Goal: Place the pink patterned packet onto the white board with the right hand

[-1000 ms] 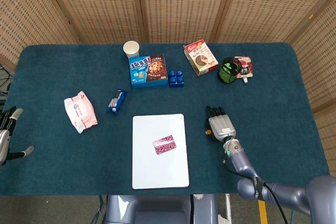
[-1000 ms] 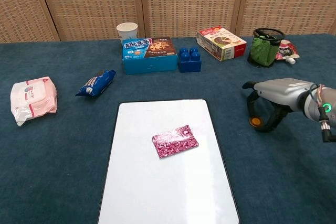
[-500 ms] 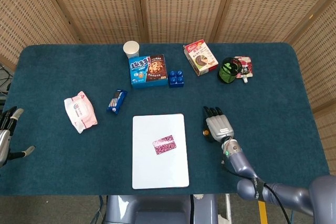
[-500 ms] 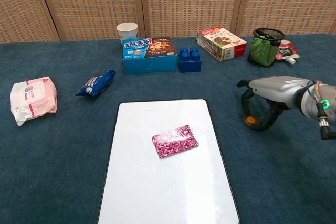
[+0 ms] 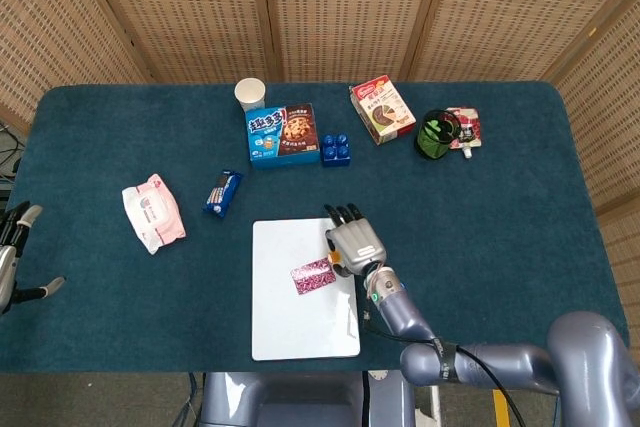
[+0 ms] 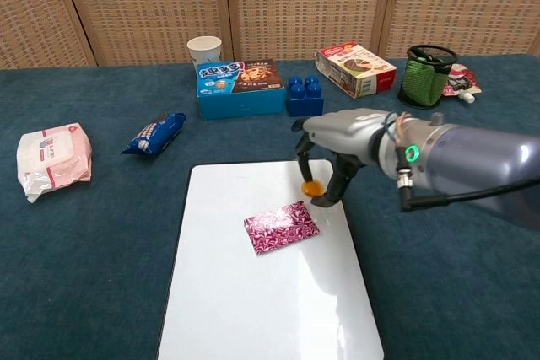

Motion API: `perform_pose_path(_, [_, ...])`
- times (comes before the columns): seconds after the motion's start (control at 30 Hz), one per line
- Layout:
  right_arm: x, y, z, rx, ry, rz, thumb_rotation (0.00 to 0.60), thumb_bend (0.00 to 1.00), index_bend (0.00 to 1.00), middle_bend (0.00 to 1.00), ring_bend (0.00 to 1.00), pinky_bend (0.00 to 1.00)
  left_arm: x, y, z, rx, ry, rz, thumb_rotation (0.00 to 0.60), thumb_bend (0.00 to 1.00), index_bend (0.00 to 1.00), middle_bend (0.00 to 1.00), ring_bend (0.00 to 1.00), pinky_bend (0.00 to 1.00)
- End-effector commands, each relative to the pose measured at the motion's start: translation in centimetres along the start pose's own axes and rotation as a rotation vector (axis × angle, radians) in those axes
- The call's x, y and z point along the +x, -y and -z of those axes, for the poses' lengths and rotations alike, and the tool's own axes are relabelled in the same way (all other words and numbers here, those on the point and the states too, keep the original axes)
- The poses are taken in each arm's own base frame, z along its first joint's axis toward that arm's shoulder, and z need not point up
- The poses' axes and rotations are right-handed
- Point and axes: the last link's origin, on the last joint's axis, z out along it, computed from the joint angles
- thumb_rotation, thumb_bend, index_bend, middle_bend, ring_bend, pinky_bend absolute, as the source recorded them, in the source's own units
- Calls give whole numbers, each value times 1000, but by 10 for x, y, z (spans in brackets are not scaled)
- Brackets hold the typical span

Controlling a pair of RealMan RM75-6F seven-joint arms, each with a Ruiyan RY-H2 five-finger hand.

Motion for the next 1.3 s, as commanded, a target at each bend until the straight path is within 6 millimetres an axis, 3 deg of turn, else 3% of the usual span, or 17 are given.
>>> perform_pose_path(0.03, [-7,20,-3,0,19,18,600,363,574,0,0,0,1,1,0,1,0,6,600,0,0,0,0,0])
perform_pose_path(0.4, [-19,37,-5,-12,35,42,600,363,571,0,0,0,4,4,-1,-2,2,18,600,0,0,0,0,0])
perform_pose_path(0.47, [-20,37,-5,-13,36,46,600,278,483,0,0,0,3,4,-1,-3,4,18,600,0,0,0,0,0])
perform_pose_path(0.53, [-21,36,-5,-12,40,50,600,75,292,0,0,0,3,4,0,-3,5,15,600,0,0,0,0,0])
perform_pose_path(0.6, [-20,35,-4,-10,40,44,600,4,196,0,0,0,3,4,0,-3,3,15,600,0,0,0,0,0])
perform_pose_path(0.7, [-15,36,-2,-3,26,22,600,0,142,0,0,0,3,4,-1,-1,4,15,600,0,0,0,0,0])
perform_pose_path(0.93, [6,32,10,6,-21,-11,600,9,141,0,0,0,3,4,-1,0,4,15,600,0,0,0,0,0])
perform_pose_path(1.07, [34,11,29,6,-104,-25,600,28,141,0,0,0,4,3,0,-6,1,18,600,0,0,0,0,0])
perform_pose_path(1.17, [51,-22,49,-16,-183,-35,600,29,140,0,0,0,4,2,2,-15,-4,19,600,0,0,0,0,0])
perform_pose_path(1.3, [55,-88,91,-51,-335,7,600,2,89,0,0,0,5,-1,6,-37,-11,17,600,0,0,0,0,0])
